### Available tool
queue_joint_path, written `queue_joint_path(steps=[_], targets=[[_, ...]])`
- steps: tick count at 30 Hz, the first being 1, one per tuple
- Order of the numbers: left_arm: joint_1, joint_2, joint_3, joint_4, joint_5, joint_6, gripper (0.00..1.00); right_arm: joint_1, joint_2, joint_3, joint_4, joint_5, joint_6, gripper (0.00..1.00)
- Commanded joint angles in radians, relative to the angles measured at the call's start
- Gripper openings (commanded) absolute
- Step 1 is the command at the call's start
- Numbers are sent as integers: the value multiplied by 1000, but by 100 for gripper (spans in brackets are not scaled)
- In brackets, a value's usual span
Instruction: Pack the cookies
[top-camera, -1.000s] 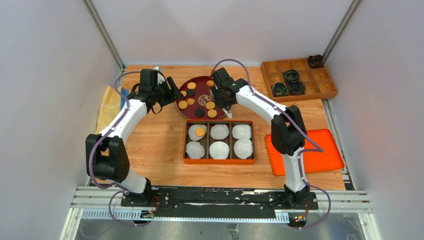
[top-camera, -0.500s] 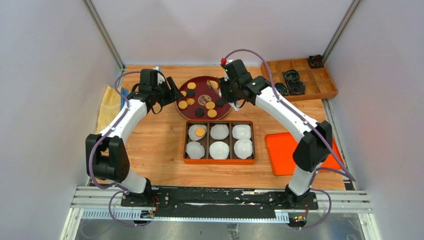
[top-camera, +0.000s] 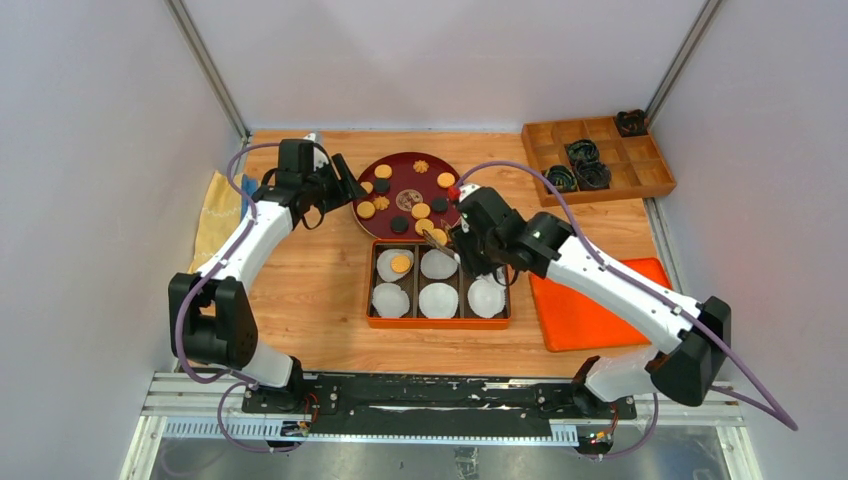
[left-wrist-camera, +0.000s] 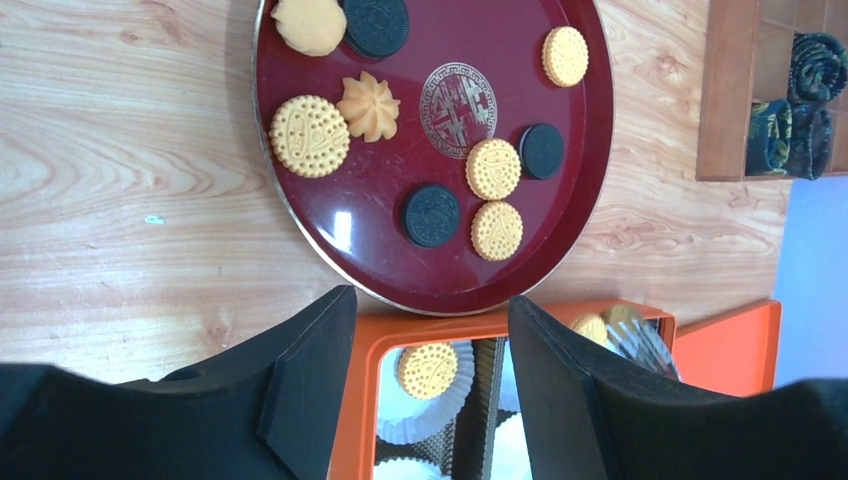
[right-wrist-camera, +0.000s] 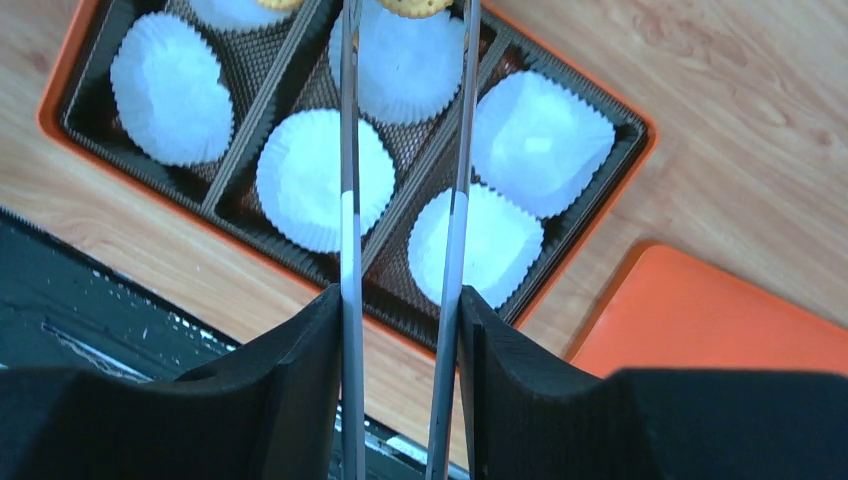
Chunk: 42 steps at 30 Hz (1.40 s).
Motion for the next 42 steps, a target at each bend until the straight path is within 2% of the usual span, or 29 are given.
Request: queue_joint_path(steps=[1, 9, 12, 19, 21, 31, 36, 42], targets=[[-6, -31, -14, 3, 3, 3, 63, 76, -68, -48, -60, 69, 65, 3], [-9, -48, -20, 0, 2, -1, 63, 139, -44, -99, -101, 95, 107, 4], [-9, -50, -19, -4, 1, 2, 63, 142, -24, -93, -102, 99, 113, 8], [-9, -43, -18, 3, 15, 8, 64, 142, -1, -54, -94, 110, 115, 41], [-9, -40, -16, 7, 25, 10, 64, 142, 3, -44, -87, 109, 111, 46], [-9, -34, -16, 25, 63, 18, 66, 143, 3, 23, -86, 108, 94, 45], [-9, -47, -17, 37, 71, 14, 66, 140, -19, 55, -34, 197, 62, 44], [-9, -44, -5, 36, 64, 9, 66, 81, 108, 139, 14, 253, 4, 44]])
